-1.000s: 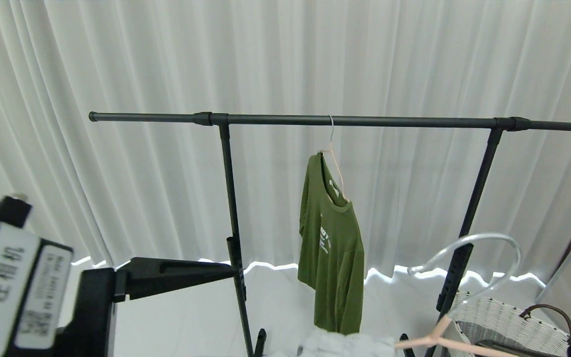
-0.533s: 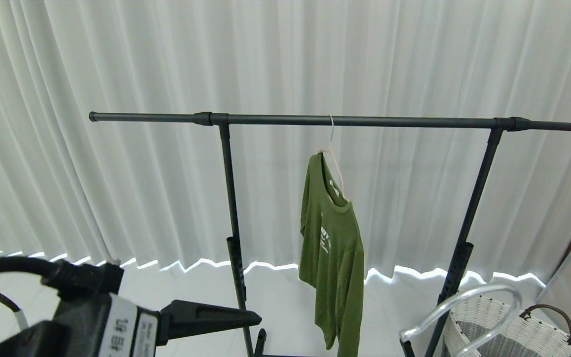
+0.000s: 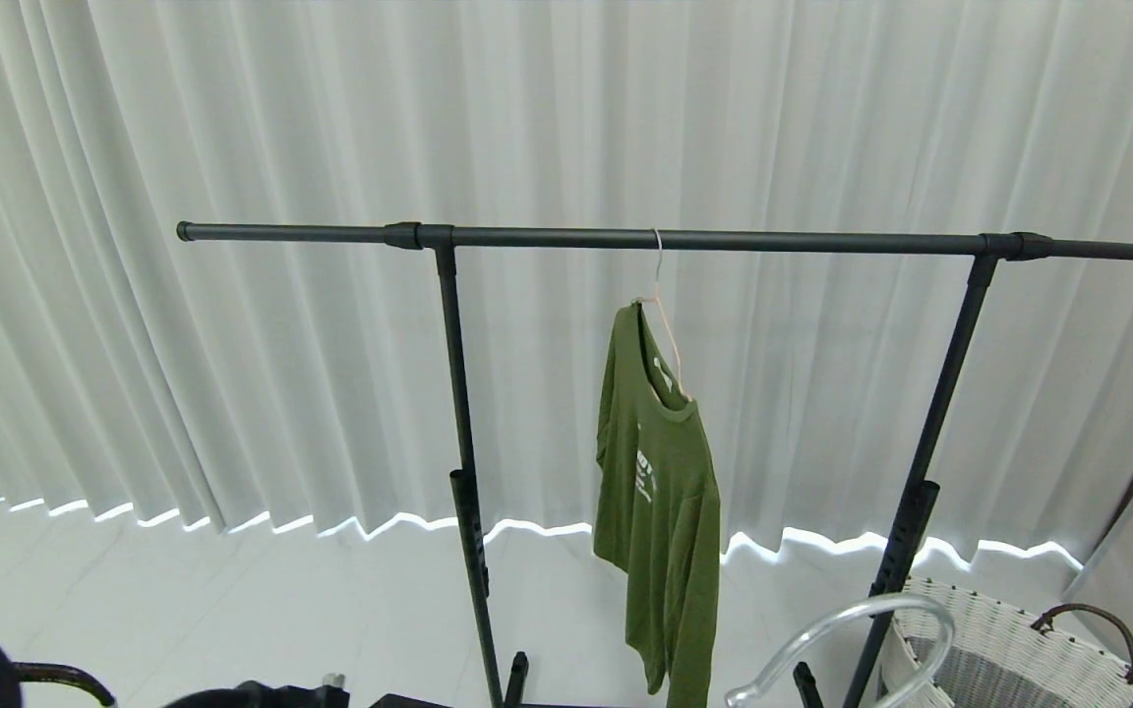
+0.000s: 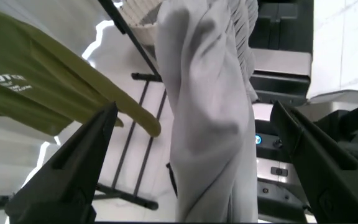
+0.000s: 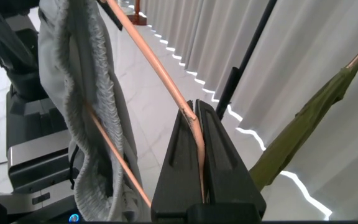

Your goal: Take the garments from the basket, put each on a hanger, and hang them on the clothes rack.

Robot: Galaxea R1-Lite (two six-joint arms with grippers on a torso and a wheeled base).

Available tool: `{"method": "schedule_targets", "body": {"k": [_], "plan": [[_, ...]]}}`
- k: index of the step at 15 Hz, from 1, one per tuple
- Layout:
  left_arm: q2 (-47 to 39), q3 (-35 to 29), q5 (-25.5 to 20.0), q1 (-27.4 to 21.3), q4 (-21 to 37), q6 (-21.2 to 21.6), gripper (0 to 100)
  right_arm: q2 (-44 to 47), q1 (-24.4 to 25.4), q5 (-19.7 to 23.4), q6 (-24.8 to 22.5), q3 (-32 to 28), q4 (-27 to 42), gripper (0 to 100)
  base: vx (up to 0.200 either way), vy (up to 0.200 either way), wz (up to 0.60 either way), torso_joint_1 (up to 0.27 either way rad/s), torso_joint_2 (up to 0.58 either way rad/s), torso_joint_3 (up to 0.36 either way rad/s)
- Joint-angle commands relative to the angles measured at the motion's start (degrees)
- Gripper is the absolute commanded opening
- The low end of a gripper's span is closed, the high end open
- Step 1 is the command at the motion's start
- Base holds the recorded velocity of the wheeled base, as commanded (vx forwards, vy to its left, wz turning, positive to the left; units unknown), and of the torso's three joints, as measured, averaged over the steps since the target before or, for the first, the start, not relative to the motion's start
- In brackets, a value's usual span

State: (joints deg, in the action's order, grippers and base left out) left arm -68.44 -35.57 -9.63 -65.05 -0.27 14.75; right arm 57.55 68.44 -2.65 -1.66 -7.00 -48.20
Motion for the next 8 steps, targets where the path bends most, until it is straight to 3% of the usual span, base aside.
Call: {"method": "schedule_targets", "body": {"k": [1, 3, 4, 8], "plan": [[-3.3, -0.4, 0.1, 0.3, -0.1, 0.0, 100, 0.2, 0.0, 0.1, 0.1, -0.3, -0.2, 0, 0.000, 0.000, 0.00, 0.000, 0.00, 0.000], [-4.2, -0.6, 0.1, 0.4, -0.1, 0.0, 100, 0.1, 0.1, 0.1, 0.1, -1.1, -0.2, 0, 0.000, 0.000, 0.00, 0.000, 0.00, 0.000], [-4.4, -0.6, 0.1, 0.3, -0.1, 0.0, 0, 0.0, 0.0, 0.1, 0.3, -1.2, -0.2, 0, 0.000, 0.000, 0.00, 0.000, 0.00, 0.000], [-4.5, -0.4, 0.5, 0.4, -0.1, 0.1, 0, -0.3, 0.0, 0.0, 0.6, -1.2, -0.3, 0, 0.000, 0.000, 0.00, 0.000, 0.00, 0.000]]}}
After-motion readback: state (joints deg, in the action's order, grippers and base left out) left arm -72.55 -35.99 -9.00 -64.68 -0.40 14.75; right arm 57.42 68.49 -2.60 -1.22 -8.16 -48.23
